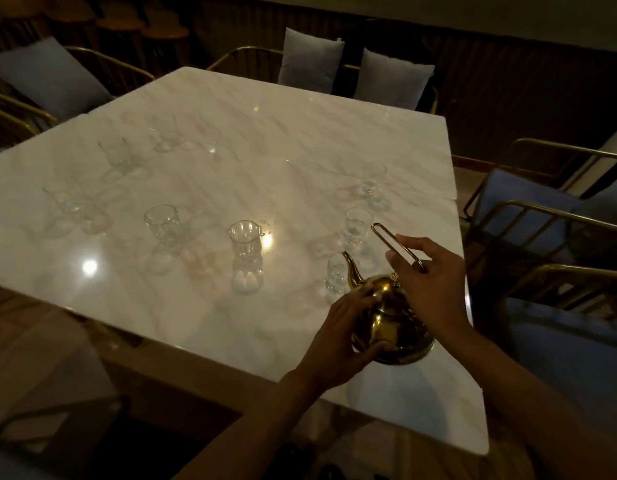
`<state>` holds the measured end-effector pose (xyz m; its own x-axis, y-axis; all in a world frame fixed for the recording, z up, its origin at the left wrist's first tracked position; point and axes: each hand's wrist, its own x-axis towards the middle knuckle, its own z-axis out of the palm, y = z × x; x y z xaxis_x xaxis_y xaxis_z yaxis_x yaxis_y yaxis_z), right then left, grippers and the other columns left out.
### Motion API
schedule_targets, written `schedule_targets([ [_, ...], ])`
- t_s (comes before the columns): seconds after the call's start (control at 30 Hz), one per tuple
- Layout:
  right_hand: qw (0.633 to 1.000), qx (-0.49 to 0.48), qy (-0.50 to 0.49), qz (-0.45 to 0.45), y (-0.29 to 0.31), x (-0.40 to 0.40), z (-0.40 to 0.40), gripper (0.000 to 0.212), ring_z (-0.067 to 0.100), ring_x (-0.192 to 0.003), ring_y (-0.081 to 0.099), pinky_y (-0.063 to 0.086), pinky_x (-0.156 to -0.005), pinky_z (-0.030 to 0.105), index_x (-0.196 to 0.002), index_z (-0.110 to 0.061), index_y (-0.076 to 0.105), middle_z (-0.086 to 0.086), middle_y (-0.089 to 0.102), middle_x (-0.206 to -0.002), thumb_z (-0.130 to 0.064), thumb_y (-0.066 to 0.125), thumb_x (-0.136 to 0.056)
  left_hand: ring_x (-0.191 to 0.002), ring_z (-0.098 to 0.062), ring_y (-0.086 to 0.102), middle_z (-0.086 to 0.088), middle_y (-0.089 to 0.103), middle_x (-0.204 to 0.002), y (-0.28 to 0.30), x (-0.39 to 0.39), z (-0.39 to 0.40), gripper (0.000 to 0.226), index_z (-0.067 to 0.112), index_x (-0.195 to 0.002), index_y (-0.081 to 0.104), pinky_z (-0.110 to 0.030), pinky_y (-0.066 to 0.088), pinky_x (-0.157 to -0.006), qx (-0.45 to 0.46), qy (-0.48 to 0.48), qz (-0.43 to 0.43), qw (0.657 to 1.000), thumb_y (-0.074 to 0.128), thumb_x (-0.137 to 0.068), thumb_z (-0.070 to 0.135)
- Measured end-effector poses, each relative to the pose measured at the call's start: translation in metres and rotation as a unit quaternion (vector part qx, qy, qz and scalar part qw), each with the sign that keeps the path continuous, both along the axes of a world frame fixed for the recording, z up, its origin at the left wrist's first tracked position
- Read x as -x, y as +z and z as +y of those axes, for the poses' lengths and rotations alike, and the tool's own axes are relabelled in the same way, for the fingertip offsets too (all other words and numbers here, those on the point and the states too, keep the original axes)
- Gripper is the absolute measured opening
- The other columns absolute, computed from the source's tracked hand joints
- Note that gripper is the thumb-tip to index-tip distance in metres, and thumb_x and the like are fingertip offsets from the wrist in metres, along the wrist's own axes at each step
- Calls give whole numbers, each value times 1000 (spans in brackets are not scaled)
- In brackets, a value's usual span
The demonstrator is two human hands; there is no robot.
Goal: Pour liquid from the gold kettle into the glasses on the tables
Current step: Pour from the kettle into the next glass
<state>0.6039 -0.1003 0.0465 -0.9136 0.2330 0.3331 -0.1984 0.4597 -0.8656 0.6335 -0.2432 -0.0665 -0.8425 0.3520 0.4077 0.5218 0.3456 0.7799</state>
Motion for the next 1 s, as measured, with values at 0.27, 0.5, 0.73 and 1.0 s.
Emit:
schedule_targets([
  [0.27, 998, -6, 62, 13, -18, -9, -19, 31, -2, -63, 52, 43, -58, 8, -113, -20, 67, 3, 73, -100, -22, 73, -83, -145, -13, 24, 6, 27, -156, -3, -25, -23, 69, 25, -142, 34, -36, 33, -115, 56, 68, 18, 996, 70, -85, 40],
  [0.5, 994, 14, 99, 32, -30, -14, -51, 31, 10, -72, 66, 51, -62, 13, -114, -11, 68, -3, 69, -108, -15, 73, -83, -145, -16, 26, 0, 30, -155, -13, -39, -54, 70, 18, -142, 37, -42, 36, -112, 81, 104, 36, 991, 71, -85, 39],
  [0.73, 994, 16, 107, 27, -33, -4, -81, 33, 0, -49, 56, 40, -47, 5, -115, -9, 67, 2, 71, -110, -16, 73, -83, -144, -18, 27, 0, 31, -155, -16, -28, -85, 72, 19, -142, 37, -42, 37, -111, 75, 108, 53, 990, 74, -83, 37],
  [1.0, 999, 42, 25, 12, -31, 11, -128, 33, 2, -57, 61, 52, -57, 16, -115, -17, 67, 1, 72, -107, -18, 73, -83, -144, -15, 26, 5, 30, -155, -15, 12, -140, 69, 24, -141, 39, -45, 38, -110, 81, 31, 30, 996, 72, -83, 41],
])
